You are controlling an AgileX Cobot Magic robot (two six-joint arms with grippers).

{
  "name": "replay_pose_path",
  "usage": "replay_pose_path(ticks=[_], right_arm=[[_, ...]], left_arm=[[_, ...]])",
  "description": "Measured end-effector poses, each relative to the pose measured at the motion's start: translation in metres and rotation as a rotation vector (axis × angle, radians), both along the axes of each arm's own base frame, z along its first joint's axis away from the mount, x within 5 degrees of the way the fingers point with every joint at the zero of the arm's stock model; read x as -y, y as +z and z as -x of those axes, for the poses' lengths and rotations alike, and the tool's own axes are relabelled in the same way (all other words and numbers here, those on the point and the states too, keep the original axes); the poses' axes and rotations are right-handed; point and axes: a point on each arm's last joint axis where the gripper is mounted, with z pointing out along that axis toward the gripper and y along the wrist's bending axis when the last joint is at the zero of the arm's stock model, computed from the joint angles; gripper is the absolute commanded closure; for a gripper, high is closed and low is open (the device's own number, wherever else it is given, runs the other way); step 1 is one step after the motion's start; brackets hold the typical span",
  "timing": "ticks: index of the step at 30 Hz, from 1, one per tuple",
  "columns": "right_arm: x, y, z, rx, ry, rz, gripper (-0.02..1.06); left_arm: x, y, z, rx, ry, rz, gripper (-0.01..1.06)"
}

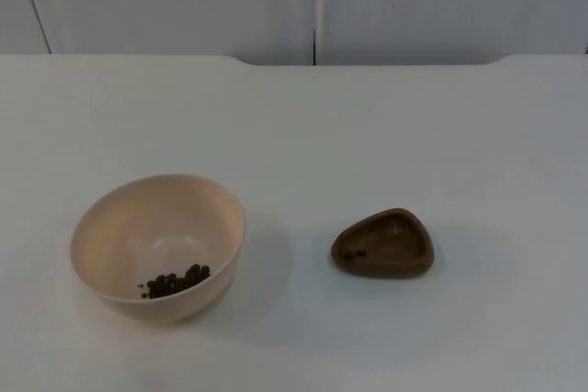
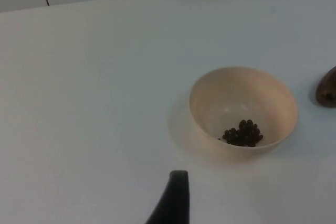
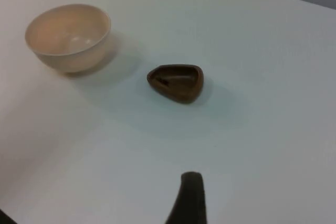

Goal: Pick up the bowl with the left hand and pour the coffee beans from the cup into the bowl with the right hand.

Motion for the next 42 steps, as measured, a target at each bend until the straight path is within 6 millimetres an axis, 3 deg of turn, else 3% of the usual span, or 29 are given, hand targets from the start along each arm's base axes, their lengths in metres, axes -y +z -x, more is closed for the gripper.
replay_pose_path(ticks=[9,13,16,18,20,42], right_arm=[[0.0,0.0,0.0,0.0,0.0,0.0,0.38],[0.0,0.0,0.0,0.0,0.0,0.0,0.36],[0.0,0.0,0.0,0.0,0.0,0.0,0.2],[0.0,0.0,0.0,0.0,0.0,0.0,0.05],[0.0,0.0,0.0,0.0,0.0,0.0,-0.01],[0.0,-0.0001,0.0001,-0.002,0.0,0.001,-0.01]], left_arm=[[0.0002,-0.0023,-0.0009,-0.008,0.0,-0.002,0.25],[0.0002,-0.0023,-0.0009,-0.008,0.0,-0.002,0.18],[0.0002,-0.0023,-0.0009,-0.008,0.0,-0.002,0.01],[0.0002,-0.0023,-0.0009,-0.008,0.0,-0.002,0.0],[0.0002,-0.0023,-0.0009,-0.008,0.0,-0.002,0.0],[0.0002,-0.0023,-0.0009,-0.008,0.0,-0.002,0.0]])
